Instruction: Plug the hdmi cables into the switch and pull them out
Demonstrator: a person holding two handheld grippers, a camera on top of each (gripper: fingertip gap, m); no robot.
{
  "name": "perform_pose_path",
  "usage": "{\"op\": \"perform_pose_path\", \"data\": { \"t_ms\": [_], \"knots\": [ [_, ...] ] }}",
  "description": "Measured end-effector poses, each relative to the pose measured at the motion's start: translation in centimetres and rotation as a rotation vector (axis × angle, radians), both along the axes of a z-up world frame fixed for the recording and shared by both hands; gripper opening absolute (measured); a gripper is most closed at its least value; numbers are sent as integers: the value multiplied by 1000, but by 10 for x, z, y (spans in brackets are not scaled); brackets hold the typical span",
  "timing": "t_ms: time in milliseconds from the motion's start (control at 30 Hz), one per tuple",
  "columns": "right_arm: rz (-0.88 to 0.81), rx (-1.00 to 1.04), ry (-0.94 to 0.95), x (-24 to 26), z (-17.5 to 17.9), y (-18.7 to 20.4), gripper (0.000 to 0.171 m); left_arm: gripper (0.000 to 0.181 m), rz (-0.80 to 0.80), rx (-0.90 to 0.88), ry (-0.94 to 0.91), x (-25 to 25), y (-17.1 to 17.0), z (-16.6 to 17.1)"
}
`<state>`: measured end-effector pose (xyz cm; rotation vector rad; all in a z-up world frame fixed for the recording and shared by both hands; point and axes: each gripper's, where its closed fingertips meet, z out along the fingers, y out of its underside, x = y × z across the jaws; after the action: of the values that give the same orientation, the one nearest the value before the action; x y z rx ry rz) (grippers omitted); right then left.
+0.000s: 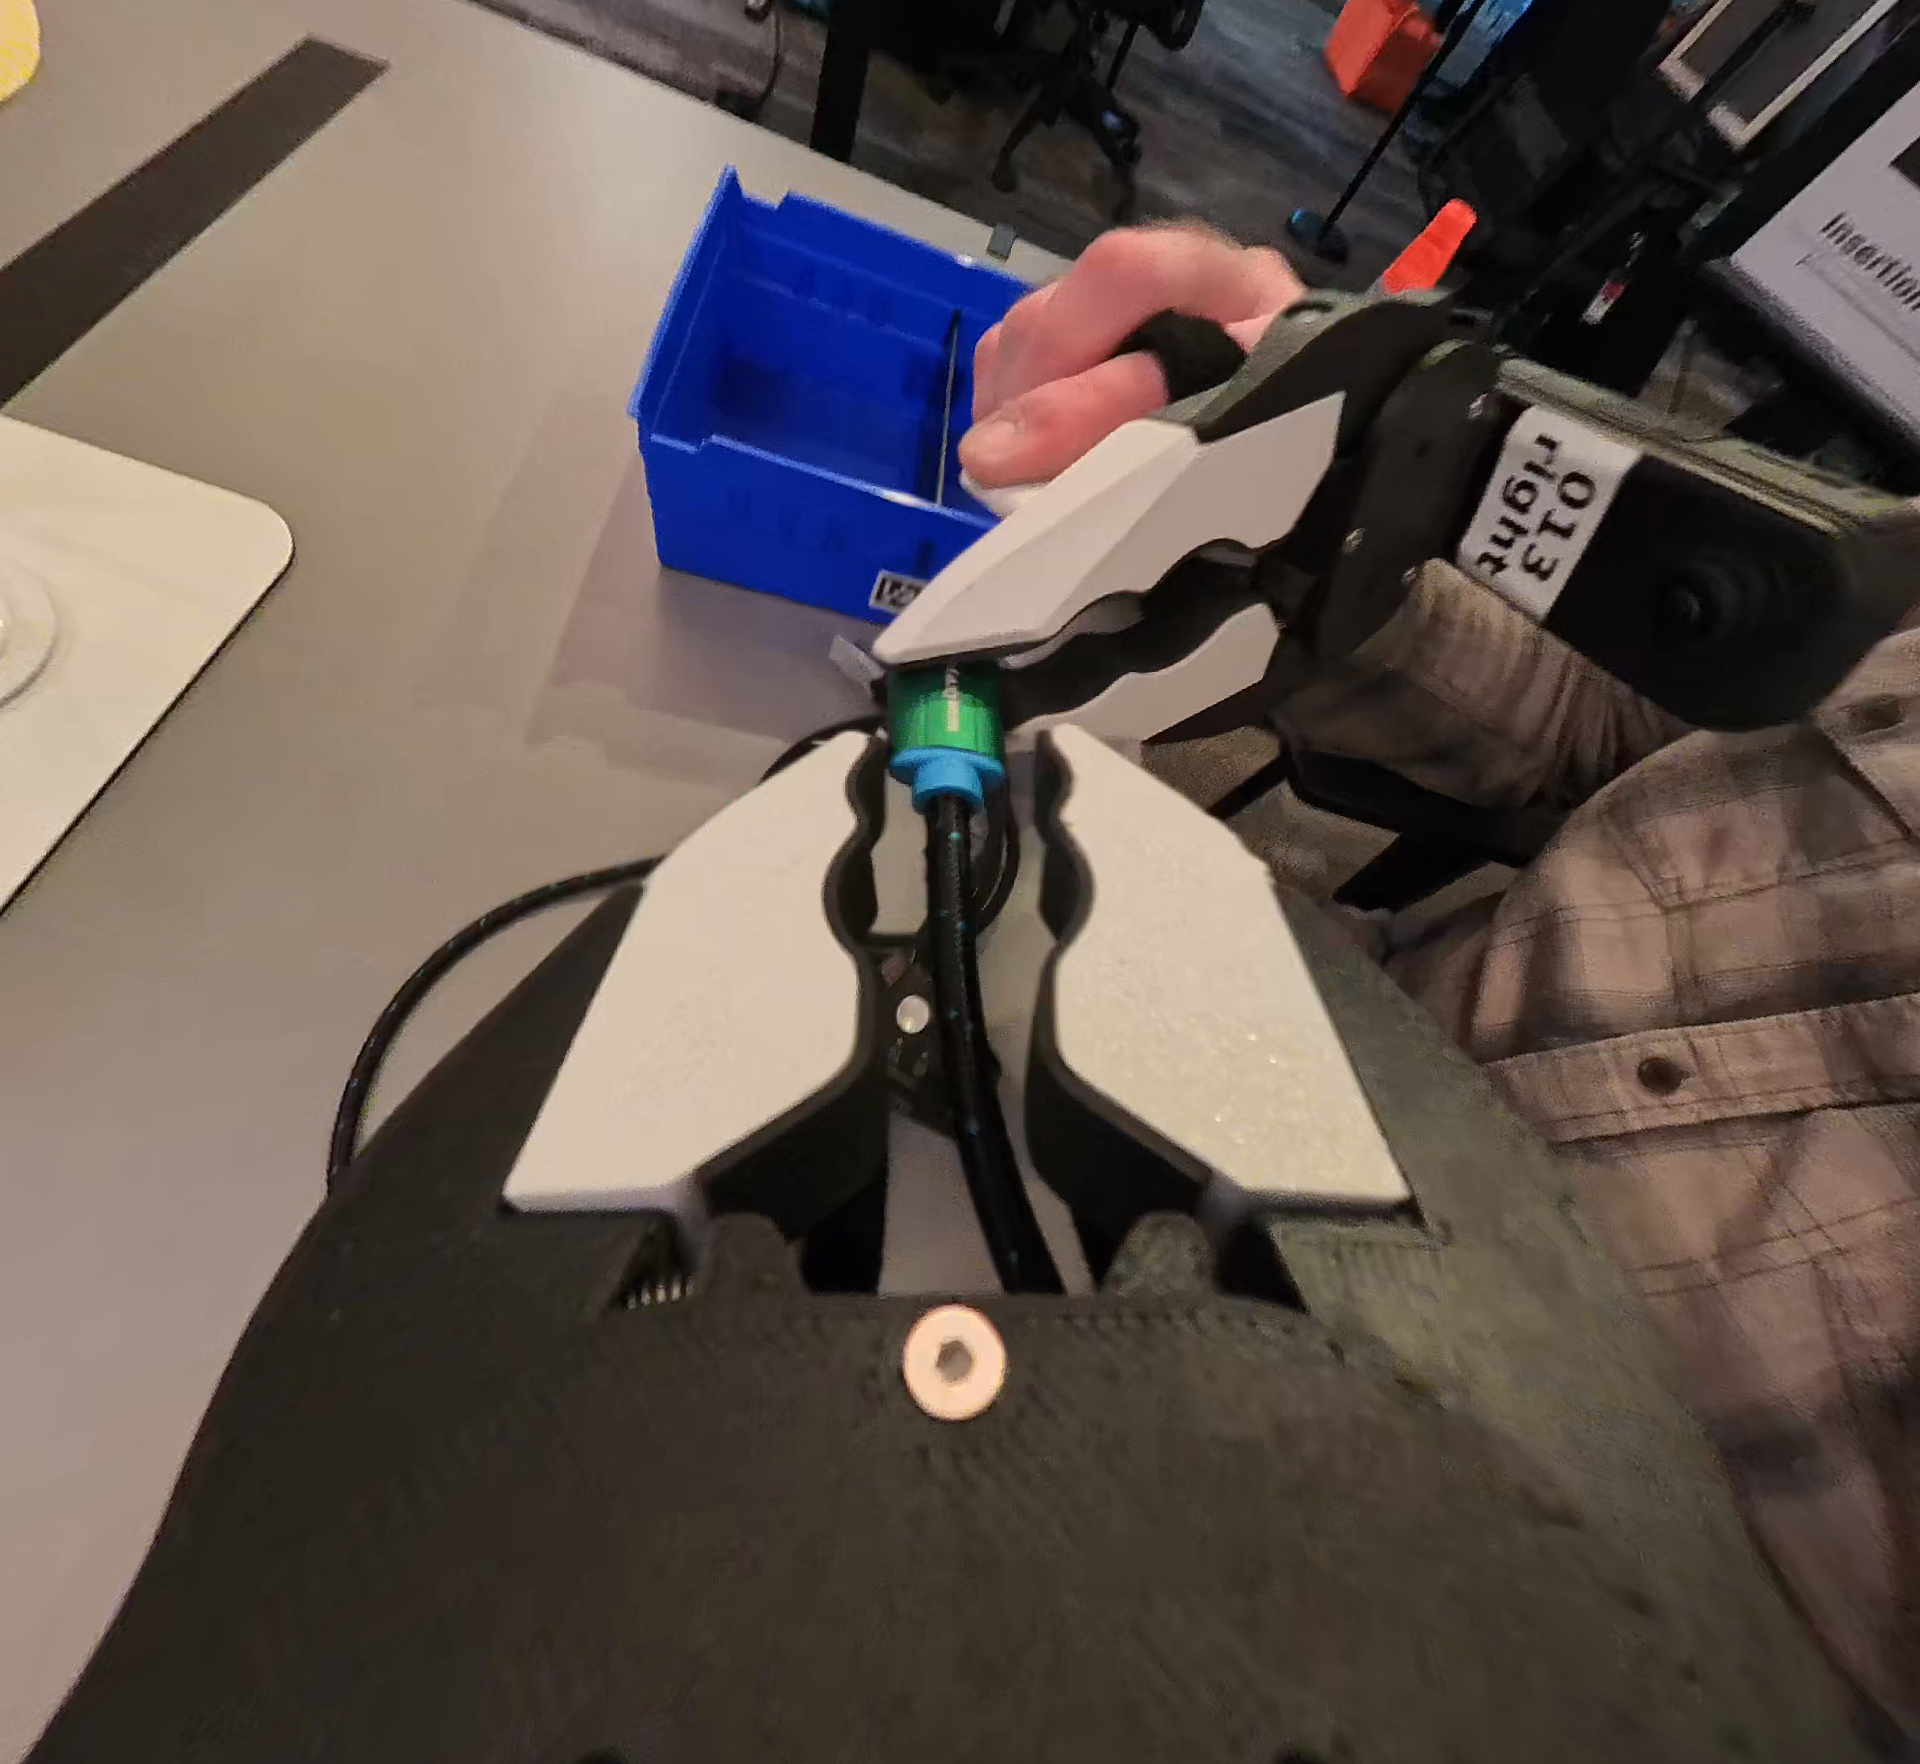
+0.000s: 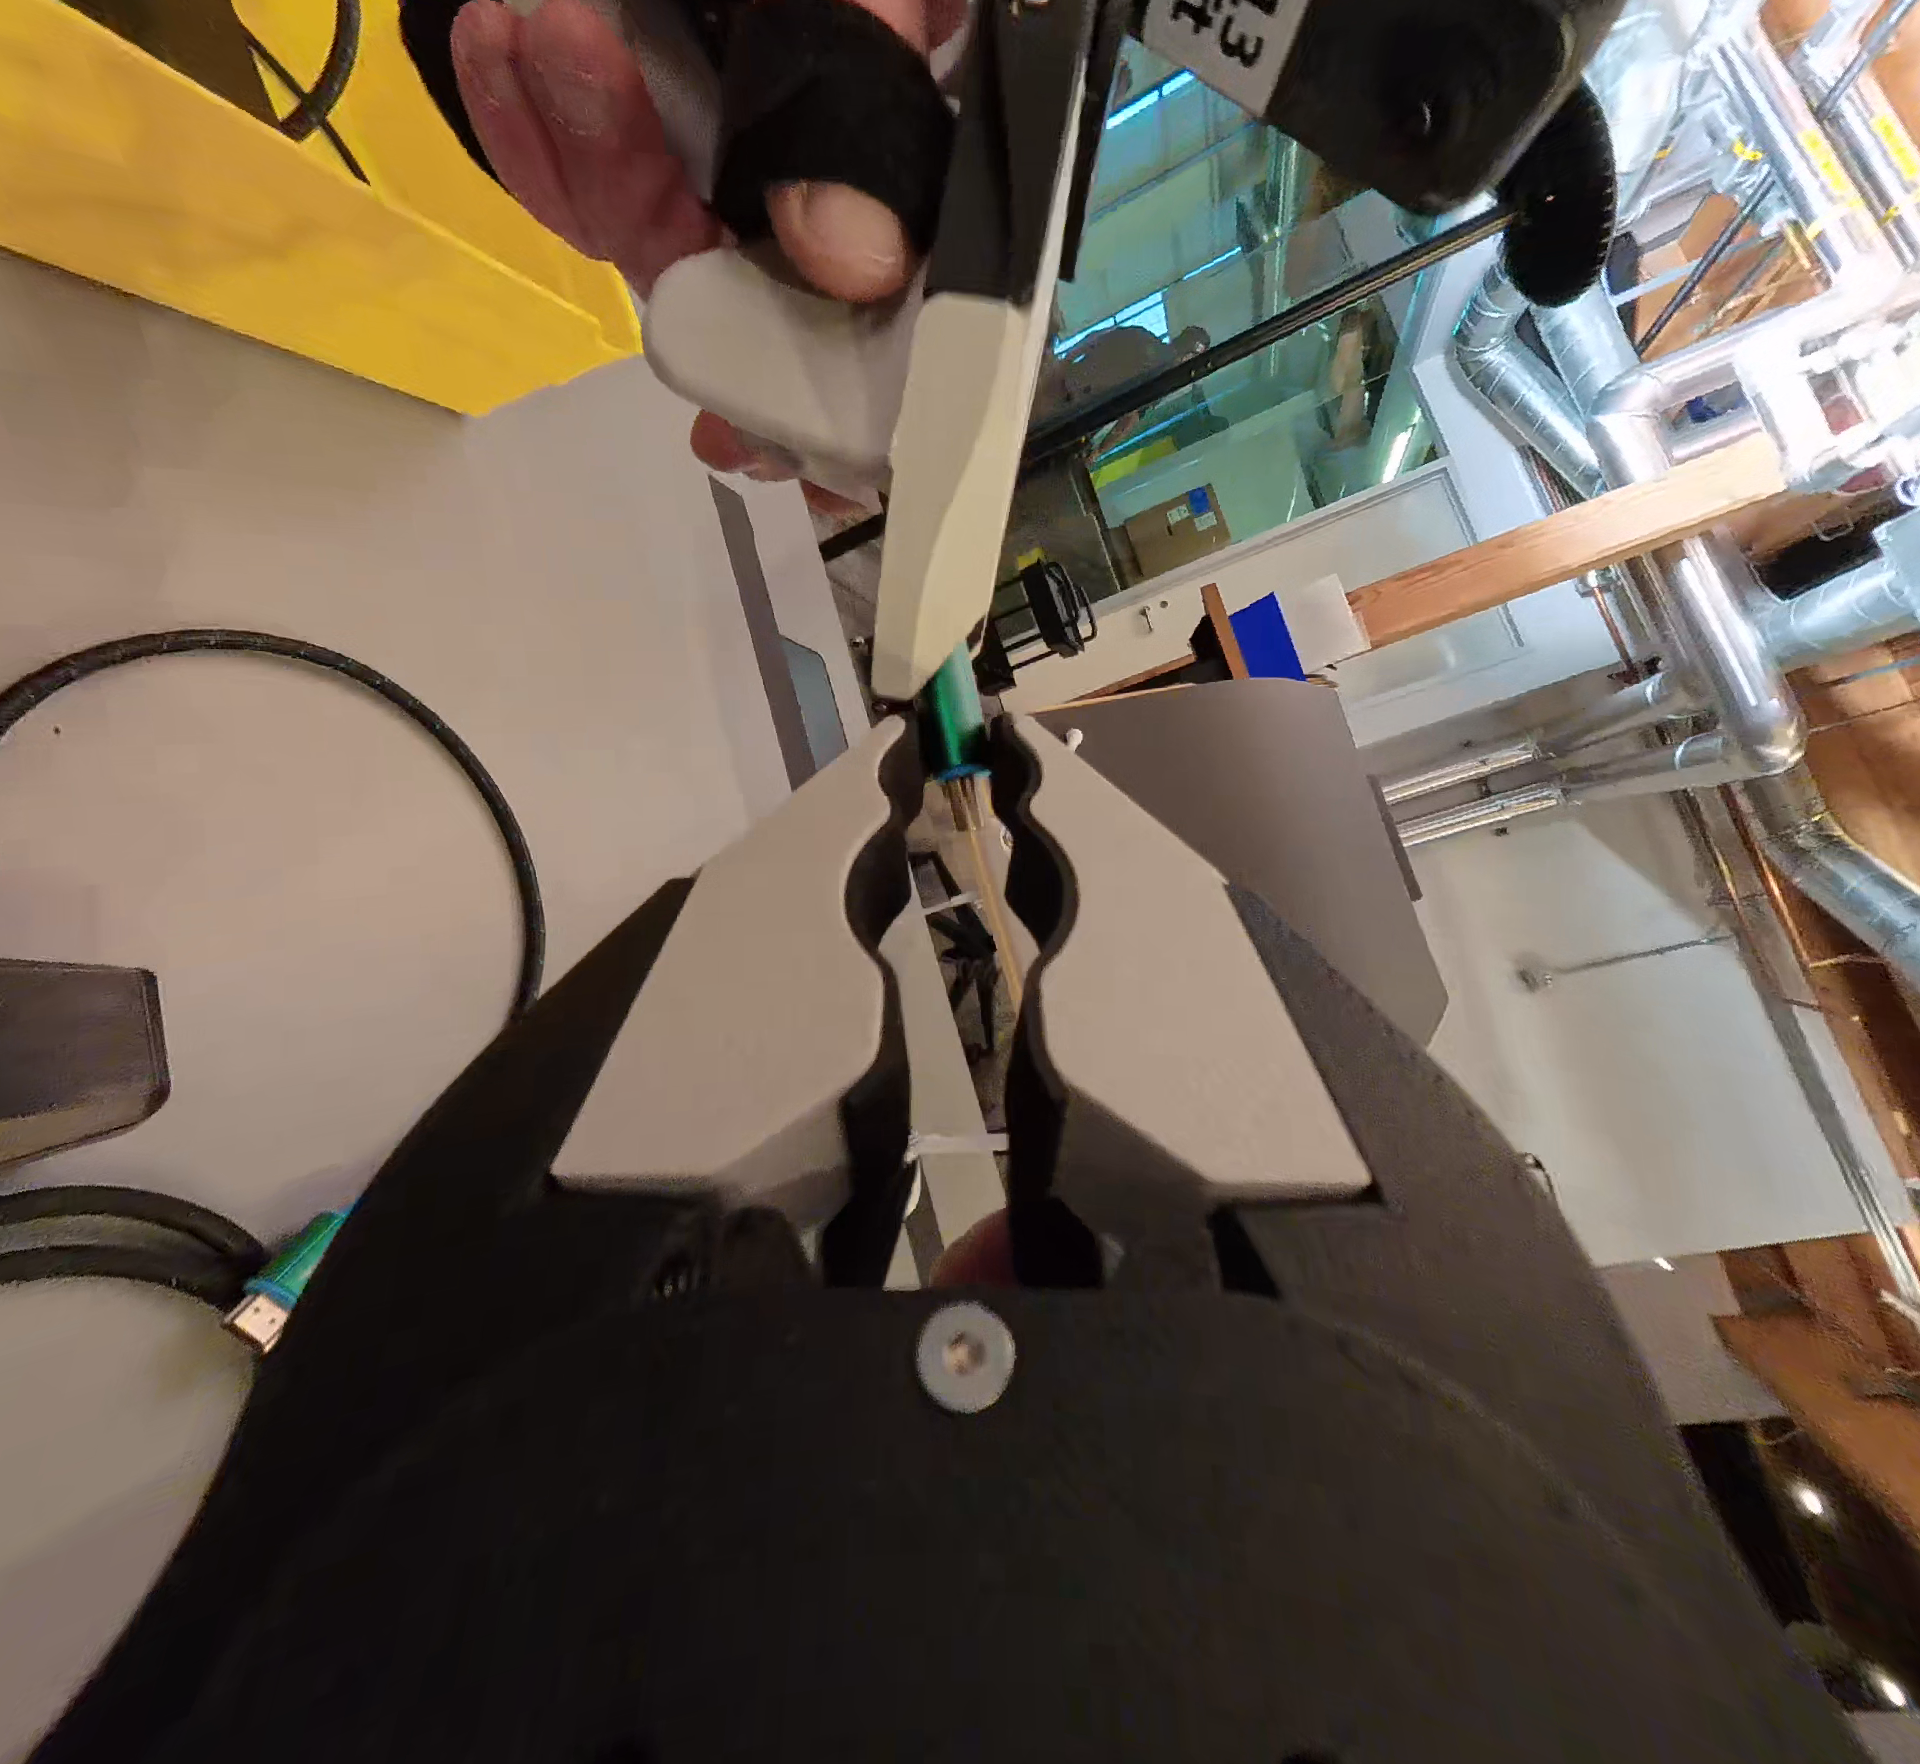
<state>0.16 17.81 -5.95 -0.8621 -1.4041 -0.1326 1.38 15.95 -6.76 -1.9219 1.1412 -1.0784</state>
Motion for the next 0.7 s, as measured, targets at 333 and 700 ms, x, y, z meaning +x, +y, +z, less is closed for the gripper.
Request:
{"op": "perform_pose_path", "data": {
  "t_ms": [333,700],
  "knots": [
    [11,-90,91,3,3,5,9,43,139,117,-373,-41,23,61],
    [38,-181,165,-3,-2,6,9,6,281,257,-658,-116,12,90]
  ]
}}
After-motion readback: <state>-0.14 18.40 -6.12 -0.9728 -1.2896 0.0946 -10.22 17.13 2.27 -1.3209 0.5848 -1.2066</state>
